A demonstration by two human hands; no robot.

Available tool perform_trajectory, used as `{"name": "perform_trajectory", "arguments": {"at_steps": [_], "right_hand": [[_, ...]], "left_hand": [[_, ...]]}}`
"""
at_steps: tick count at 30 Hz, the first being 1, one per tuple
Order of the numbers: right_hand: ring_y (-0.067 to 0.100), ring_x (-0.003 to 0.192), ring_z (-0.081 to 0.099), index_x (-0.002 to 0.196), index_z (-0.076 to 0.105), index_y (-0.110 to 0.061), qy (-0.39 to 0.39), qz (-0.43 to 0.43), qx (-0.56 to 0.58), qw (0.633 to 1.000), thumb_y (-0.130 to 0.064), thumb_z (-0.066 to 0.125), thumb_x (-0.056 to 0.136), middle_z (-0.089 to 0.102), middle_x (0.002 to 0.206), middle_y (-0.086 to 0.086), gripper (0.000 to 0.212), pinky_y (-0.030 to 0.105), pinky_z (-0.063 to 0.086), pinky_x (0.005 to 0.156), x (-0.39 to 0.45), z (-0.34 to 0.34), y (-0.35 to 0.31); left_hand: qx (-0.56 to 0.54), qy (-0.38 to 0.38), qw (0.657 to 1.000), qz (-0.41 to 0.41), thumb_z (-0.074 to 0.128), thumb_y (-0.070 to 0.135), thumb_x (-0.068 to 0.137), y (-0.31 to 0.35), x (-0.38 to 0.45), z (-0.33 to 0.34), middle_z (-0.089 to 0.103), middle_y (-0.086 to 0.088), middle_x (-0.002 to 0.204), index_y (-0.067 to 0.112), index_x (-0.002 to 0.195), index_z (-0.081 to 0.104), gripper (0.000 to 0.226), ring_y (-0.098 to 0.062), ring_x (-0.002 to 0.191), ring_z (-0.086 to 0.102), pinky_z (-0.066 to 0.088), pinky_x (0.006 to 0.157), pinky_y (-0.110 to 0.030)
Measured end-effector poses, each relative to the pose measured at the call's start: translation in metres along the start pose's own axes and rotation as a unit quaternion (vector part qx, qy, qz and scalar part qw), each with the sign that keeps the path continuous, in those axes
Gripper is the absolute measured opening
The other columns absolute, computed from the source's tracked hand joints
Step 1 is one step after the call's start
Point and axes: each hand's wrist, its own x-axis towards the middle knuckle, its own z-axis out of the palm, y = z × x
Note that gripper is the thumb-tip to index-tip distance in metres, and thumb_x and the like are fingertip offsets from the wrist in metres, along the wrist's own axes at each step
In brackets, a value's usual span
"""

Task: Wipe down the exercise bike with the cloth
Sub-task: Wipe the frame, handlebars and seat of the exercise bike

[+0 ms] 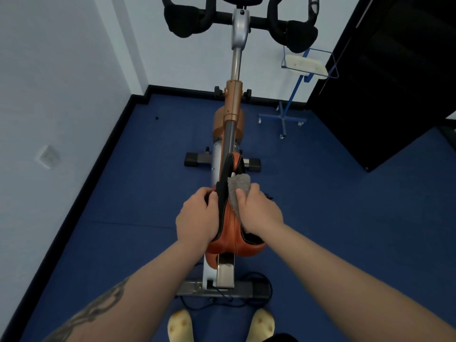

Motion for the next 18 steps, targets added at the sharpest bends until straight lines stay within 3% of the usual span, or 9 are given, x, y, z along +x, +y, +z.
{"name": "perform_trajectory", "arguments": {"at_steps": [2,5,8,10,12,13,15,17,18], "right_hand": [[0.032,0.094,0.060,0.122,0.040,-0.009,-0.018,0.030,0.013,0.999,-0.052,0.015,0.103,0.062,0.112,0.014,0.054,0.038,0.041,0.069,0.021,-0.004,-0.008],[0.035,0.105,0.059,0.130,0.038,-0.007,0.016,0.060,0.056,0.997,-0.051,0.015,0.103,0.060,0.120,0.018,0.057,0.036,0.037,0.071,0.054,-0.003,-0.025],[0.036,0.113,0.055,0.139,0.033,-0.010,0.057,0.025,0.066,0.996,-0.051,0.016,0.103,0.051,0.134,0.018,0.057,0.039,0.039,0.078,0.081,-0.005,-0.034],[0.037,0.123,0.049,0.144,0.032,-0.014,0.063,-0.057,0.043,0.995,-0.048,0.020,0.104,0.042,0.143,0.016,0.054,0.043,0.040,0.090,0.089,-0.009,-0.034],[0.036,0.135,0.036,0.143,0.039,-0.015,0.054,-0.185,-0.069,0.979,-0.041,0.024,0.105,0.037,0.148,0.012,0.048,0.044,0.031,0.107,0.086,-0.010,-0.032],[0.032,0.141,0.027,0.141,0.045,-0.016,0.051,-0.255,-0.145,0.955,-0.038,0.026,0.106,0.038,0.150,0.009,0.046,0.044,0.022,0.114,0.083,-0.008,-0.031],[0.024,0.145,0.021,0.131,0.058,-0.019,0.031,-0.337,-0.191,0.921,-0.041,0.027,0.105,0.046,0.147,-0.001,0.046,0.042,0.010,0.118,0.068,-0.004,-0.030],[0.020,0.142,0.027,0.124,0.064,-0.021,-0.005,-0.366,-0.181,0.913,-0.043,0.025,0.105,0.056,0.138,-0.004,0.049,0.044,0.009,0.118,0.050,-0.002,-0.030],[0.019,0.140,0.031,0.121,0.065,-0.021,-0.020,-0.376,-0.177,0.909,-0.043,0.024,0.105,0.059,0.133,-0.003,0.049,0.045,0.012,0.118,0.040,0.000,-0.030]], "left_hand": [[-0.001,-0.003,1.000,-0.003,0.039,0.040,0.100,0.002,-0.002,0.000,0.054,0.019,0.080,0.031,0.109,0.061,0.026,0.003,0.071,0.050,0.035,0.057,-0.024],[-0.009,0.001,1.000,-0.006,0.040,0.037,0.100,0.005,-0.001,-0.001,0.060,0.016,0.087,0.031,0.109,0.062,0.025,-0.003,0.076,0.054,0.040,0.063,-0.029],[-0.053,0.039,0.998,-0.013,0.040,0.030,0.101,0.008,-0.005,-0.002,0.064,0.015,0.086,0.032,0.099,0.066,0.026,-0.006,0.080,0.059,0.046,0.068,-0.032],[-0.108,0.105,0.988,-0.031,0.042,0.026,0.100,0.008,-0.007,-0.004,0.067,0.013,0.089,0.030,0.094,0.069,0.027,-0.007,0.084,0.060,0.047,0.071,-0.031],[-0.151,0.136,0.975,-0.088,0.041,0.023,0.101,0.001,-0.009,-0.004,0.069,0.006,0.099,0.023,0.099,0.070,0.029,-0.012,0.095,0.062,0.045,0.078,-0.030],[-0.169,0.114,0.970,-0.130,0.037,0.023,0.102,-0.003,-0.008,-0.004,0.069,0.000,0.106,0.017,0.104,0.069,0.032,-0.018,0.102,0.061,0.045,0.084,-0.032],[-0.204,0.030,0.959,-0.195,0.028,0.028,0.105,-0.010,-0.011,-0.004,0.066,-0.012,0.115,0.007,0.110,0.067,0.044,-0.027,0.110,0.059,0.044,0.098,-0.041],[-0.269,-0.017,0.940,-0.210,0.021,0.039,0.107,-0.012,-0.022,-0.004,0.068,-0.013,0.110,0.010,0.109,0.067,0.055,-0.027,0.106,0.062,0.047,0.097,-0.045],[-0.331,-0.024,0.919,-0.215,0.020,0.045,0.106,-0.013,-0.029,-0.006,0.071,-0.009,0.105,0.015,0.109,0.068,0.057,-0.025,0.103,0.065,0.052,0.091,-0.040]]}}
